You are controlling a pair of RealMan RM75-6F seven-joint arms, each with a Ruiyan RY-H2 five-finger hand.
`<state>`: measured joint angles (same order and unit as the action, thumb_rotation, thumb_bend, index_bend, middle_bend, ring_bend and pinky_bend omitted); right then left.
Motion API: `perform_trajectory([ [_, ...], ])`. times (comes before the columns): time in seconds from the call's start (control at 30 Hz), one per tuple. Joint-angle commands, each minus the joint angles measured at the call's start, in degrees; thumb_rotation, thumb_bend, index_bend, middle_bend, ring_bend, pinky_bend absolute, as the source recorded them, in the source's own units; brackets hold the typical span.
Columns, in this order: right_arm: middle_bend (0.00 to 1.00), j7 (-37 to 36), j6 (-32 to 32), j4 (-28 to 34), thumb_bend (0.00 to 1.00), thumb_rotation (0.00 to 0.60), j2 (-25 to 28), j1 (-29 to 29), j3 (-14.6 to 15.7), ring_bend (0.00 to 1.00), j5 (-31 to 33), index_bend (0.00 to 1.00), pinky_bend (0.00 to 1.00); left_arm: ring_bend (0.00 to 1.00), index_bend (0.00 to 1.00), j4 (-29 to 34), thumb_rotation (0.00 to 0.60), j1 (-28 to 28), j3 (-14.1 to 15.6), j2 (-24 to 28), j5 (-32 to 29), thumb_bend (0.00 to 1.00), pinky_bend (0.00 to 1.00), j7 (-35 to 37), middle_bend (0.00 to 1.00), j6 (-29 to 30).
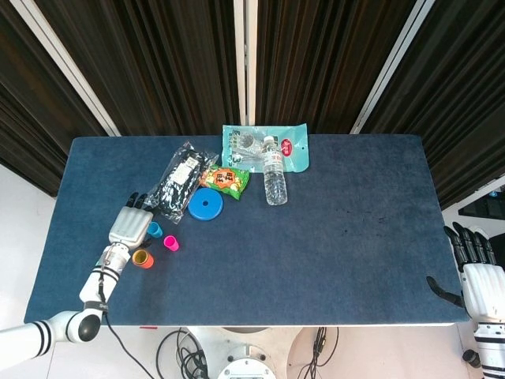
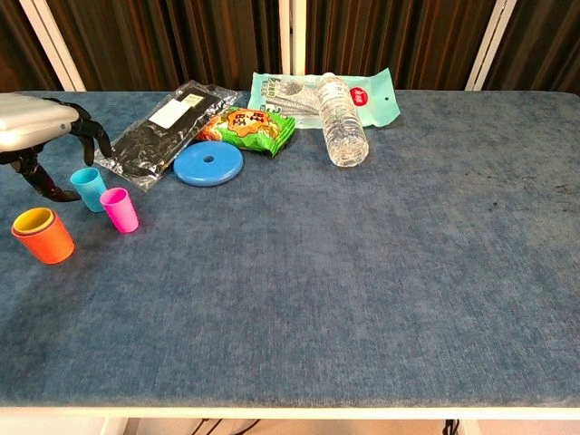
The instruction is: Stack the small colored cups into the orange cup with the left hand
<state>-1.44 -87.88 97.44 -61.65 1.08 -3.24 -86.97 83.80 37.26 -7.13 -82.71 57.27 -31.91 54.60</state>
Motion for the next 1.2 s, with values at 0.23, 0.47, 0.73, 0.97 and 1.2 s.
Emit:
perform_trajectory([
  [0.23, 0.00, -0.2, 0.4, -0.2, 0.16, 0.600, 0.1, -0.1, 0.0, 0.00, 0.7, 0.00, 0.00, 0.04, 0.37, -1.7, 0.600, 0.5, 0.6, -0.8, -0.1, 0.23, 0.00, 1.2, 0.40, -0.4],
  [0.47, 0.00, -0.7, 0.5, -0.2, 0.16, 0.600, 0.1, 0.0, 0.0, 0.00, 0.5, 0.00, 0.00, 0.10, 0.45, -2.5, 0.600, 0.5, 0.8, -1.5, -0.8, 0.24, 0.03, 0.9, 0.46, 0.5],
  [0.73, 0.00, -0.5, 0.6, -0.3, 0.16, 0.600, 0.1, -0.1, 0.0, 0.00, 0.7, 0.00, 0.00, 0.12, 0.49, -2.1, 0.600, 0.5, 0.7, -1.4, -0.7, 0.24, 0.03, 1.1, 0.50, 1.6],
  [0.97, 0.00, -0.6, 0.6, -0.2, 0.16, 0.600, 0.3, -0.1, -0.1, 0.00, 0.8, 0.00, 0.00, 0.12, 0.49, 1.2, 0.600, -0.1, -0.5, 0.7, -0.8, 0.25, 0.03, 2.1, 0.51, 3.8],
  [1.2, 0.00, -0.6, 0.3, 0.3, 0.16, 0.600, 0.8, 0.0, -0.2, 0.00, 0.3, 0.00, 0.00, 0.12, 0.50, 11.9, 0.600, -2.1, -2.1, 8.2, 0.9, 0.25, 0.02, 1.8, 0.51, 9.8],
])
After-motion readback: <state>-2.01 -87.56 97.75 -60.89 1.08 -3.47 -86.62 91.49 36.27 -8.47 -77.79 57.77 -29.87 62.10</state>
